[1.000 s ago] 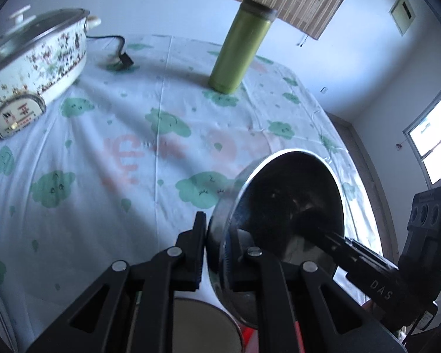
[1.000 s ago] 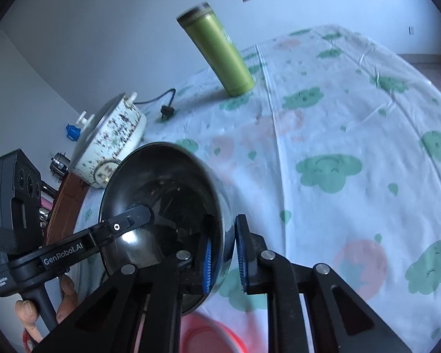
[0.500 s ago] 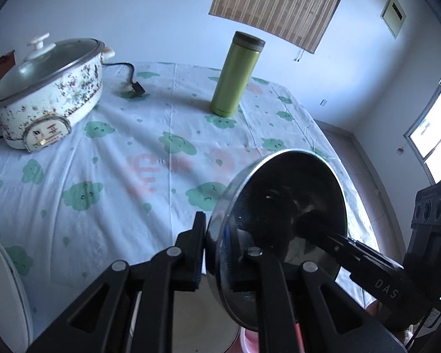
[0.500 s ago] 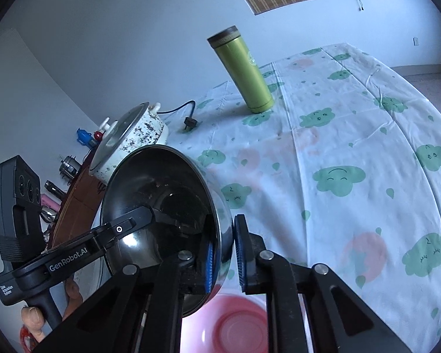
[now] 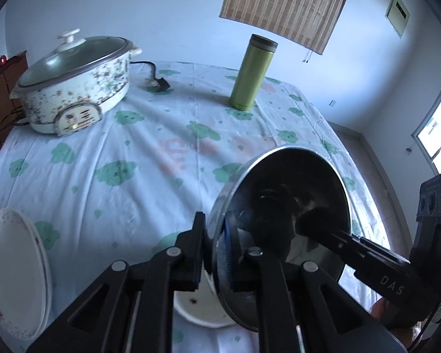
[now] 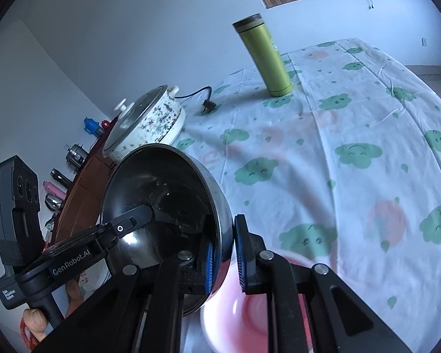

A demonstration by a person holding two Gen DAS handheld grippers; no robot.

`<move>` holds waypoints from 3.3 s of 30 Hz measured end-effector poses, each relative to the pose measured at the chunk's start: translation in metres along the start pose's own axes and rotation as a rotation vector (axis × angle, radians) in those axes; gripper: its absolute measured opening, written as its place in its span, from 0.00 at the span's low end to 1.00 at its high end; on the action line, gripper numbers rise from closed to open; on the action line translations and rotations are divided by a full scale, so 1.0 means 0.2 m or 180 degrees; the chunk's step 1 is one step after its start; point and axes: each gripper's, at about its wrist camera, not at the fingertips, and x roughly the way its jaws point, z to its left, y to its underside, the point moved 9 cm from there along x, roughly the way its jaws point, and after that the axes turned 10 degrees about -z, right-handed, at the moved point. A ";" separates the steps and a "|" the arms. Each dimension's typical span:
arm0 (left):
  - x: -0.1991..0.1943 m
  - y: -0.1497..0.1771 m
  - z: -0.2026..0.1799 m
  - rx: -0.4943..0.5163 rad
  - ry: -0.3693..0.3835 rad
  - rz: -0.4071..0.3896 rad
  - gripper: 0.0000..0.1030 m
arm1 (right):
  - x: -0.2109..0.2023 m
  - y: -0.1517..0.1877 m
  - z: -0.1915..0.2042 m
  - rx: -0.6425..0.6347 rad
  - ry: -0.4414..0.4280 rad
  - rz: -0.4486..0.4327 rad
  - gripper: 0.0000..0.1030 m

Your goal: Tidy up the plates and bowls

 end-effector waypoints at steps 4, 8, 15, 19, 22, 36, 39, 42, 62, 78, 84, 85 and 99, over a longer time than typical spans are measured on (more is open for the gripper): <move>-0.06 0.04 0.05 0.0030 -0.0061 -0.0026 0.10 | -0.01 0.06 0.07 -0.0055 -0.0027 0.0030 0.14; -0.11 0.09 0.12 0.0022 -0.0061 -0.0027 0.10 | -0.02 0.11 0.13 -0.0082 -0.0063 0.0052 0.14; -0.18 0.19 0.27 -0.0015 -0.0104 -0.0005 0.10 | 0.02 0.24 0.26 -0.0129 -0.0105 0.0140 0.14; -0.21 0.22 0.38 -0.0072 -0.0100 -0.0007 0.10 | 0.07 0.31 0.35 -0.0169 -0.0112 0.0198 0.14; -0.23 0.23 0.46 -0.0112 -0.0096 -0.0005 0.10 | 0.10 0.35 0.42 -0.0239 -0.0097 0.0212 0.14; -0.28 0.26 0.57 -0.0104 -0.0124 -0.0042 0.10 | 0.14 0.42 0.56 -0.0363 -0.0084 0.0226 0.15; -0.28 0.28 0.57 -0.0096 -0.0116 -0.0016 0.10 | 0.14 0.44 0.55 -0.0371 -0.0084 0.0250 0.15; -0.29 0.31 0.56 -0.0066 -0.0103 0.0023 0.10 | 0.12 0.48 0.54 -0.0377 -0.0084 0.0297 0.15; -0.33 0.62 0.58 0.0068 -0.0212 0.0512 0.12 | 0.06 0.85 0.51 -0.0385 -0.0172 0.1014 0.17; -0.25 0.61 0.62 0.0059 -0.0384 0.0555 0.22 | 0.09 0.82 0.53 -0.0482 -0.0279 0.0930 0.26; -0.22 0.61 0.62 0.0063 -0.0399 0.0564 0.24 | 0.08 0.80 0.51 -0.0440 -0.0343 0.0845 0.27; -0.21 0.62 0.62 0.0060 -0.0399 0.0571 0.24 | 0.07 0.79 0.50 -0.0411 -0.0374 0.0818 0.27; -0.28 0.54 0.67 0.0150 -0.0600 0.0359 0.46 | -0.01 0.75 0.43 -0.0133 -0.0571 0.0741 0.28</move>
